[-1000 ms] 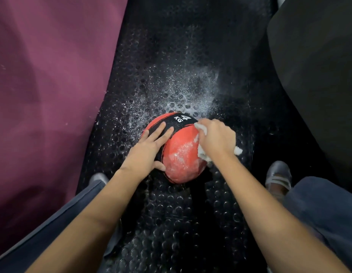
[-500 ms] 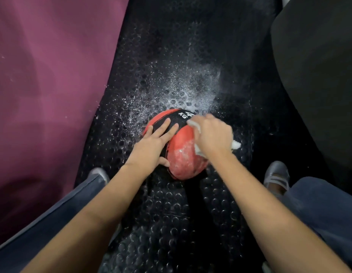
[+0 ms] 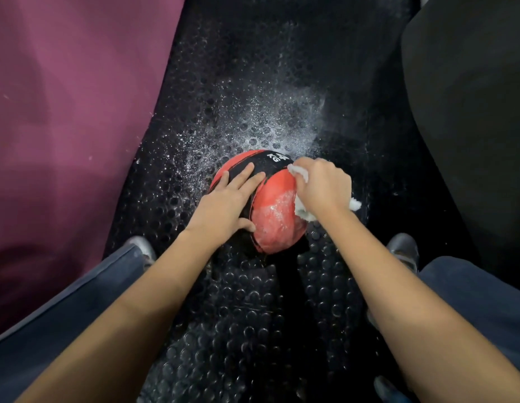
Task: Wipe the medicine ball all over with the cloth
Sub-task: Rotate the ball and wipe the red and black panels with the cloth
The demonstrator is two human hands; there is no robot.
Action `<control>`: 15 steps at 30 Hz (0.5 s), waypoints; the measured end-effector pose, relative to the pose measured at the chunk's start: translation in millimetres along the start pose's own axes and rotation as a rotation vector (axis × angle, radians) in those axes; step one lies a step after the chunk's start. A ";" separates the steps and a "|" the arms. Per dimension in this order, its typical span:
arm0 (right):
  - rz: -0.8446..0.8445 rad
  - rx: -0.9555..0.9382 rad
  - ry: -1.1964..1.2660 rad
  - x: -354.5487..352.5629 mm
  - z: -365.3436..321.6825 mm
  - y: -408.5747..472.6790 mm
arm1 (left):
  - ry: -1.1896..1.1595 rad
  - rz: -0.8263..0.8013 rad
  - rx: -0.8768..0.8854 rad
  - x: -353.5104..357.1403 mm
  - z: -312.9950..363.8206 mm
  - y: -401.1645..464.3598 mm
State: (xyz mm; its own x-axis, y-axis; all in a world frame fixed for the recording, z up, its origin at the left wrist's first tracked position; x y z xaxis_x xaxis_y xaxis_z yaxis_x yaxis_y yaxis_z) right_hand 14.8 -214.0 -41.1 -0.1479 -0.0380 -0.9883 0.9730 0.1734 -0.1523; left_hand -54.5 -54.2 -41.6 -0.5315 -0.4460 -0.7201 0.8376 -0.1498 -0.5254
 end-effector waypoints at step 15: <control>0.151 -0.162 -0.189 -19.0 -18.3 -7.1 | 0.179 0.084 -0.005 5.8 3.0 2.8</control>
State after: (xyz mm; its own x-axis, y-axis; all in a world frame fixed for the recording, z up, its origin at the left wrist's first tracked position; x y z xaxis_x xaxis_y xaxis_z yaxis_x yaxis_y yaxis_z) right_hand 7.4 -196.4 -21.4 0.0472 -0.1794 -0.9826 0.9384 0.3450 -0.0179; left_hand -54.8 -59.9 -45.9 -0.4740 -0.2923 -0.8306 0.8796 -0.1144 -0.4617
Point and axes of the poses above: each hand's wrist, its own y-axis towards the middle knuckle, its own x-axis out of the palm, z = x × y, the point moved 5 cm from there along y, towards the middle knuckle, and after that the axes turned 14 degrees about -y, right-handed, at the moved point
